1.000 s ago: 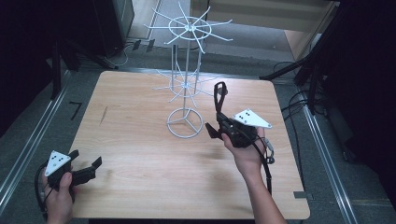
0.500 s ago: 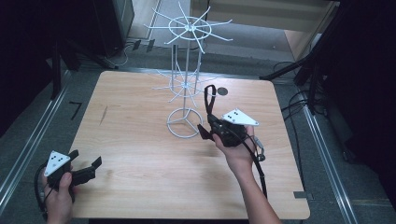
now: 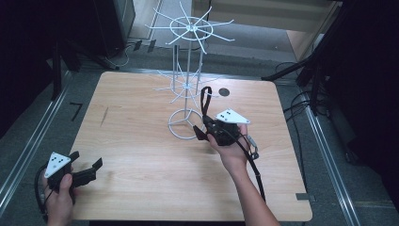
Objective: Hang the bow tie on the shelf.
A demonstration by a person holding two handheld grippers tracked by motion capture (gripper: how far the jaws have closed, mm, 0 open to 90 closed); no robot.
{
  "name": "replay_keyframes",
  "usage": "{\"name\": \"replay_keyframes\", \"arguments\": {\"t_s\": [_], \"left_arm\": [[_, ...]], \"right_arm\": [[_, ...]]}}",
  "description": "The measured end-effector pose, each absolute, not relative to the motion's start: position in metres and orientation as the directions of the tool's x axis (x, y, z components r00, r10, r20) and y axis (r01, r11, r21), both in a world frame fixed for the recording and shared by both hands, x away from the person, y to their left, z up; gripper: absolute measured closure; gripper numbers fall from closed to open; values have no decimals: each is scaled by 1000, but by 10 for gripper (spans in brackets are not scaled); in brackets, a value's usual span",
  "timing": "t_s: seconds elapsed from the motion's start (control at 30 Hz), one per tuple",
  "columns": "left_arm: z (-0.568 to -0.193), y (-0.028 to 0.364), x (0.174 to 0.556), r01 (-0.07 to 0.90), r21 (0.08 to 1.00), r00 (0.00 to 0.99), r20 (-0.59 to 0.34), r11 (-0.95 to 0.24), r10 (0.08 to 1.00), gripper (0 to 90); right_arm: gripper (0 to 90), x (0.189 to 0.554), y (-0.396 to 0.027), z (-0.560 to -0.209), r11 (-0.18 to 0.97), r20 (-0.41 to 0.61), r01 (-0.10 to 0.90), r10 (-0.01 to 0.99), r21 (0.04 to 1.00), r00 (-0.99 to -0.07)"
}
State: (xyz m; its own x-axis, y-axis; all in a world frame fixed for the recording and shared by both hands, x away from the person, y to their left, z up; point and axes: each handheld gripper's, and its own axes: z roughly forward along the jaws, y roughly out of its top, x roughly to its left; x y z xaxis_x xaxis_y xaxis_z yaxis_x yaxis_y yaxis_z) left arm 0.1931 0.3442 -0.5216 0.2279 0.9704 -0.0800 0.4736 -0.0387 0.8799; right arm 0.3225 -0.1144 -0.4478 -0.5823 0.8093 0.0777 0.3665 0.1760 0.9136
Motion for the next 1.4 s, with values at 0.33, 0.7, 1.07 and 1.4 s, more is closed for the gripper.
{"name": "replay_keyframes", "arguments": {"t_s": [0.33,0.7,1.07,1.4], "left_arm": [[-522,344,193,474,880,228,-82,-38,970,89],[-522,344,193,475,879,229,-83,-37,970,89],[-521,344,193,477,878,230,-81,-40,970,89],[-522,344,194,478,878,231,-80,-41,970,89]], "right_arm": [[900,335,-101,-459,188,80,390,813,901,-576],[878,344,-94,-466,198,62,388,823,900,-565],[451,342,-104,-465,165,103,393,810,905,-577],[96,330,-123,-461,188,78,424,840,886,-537]]}}
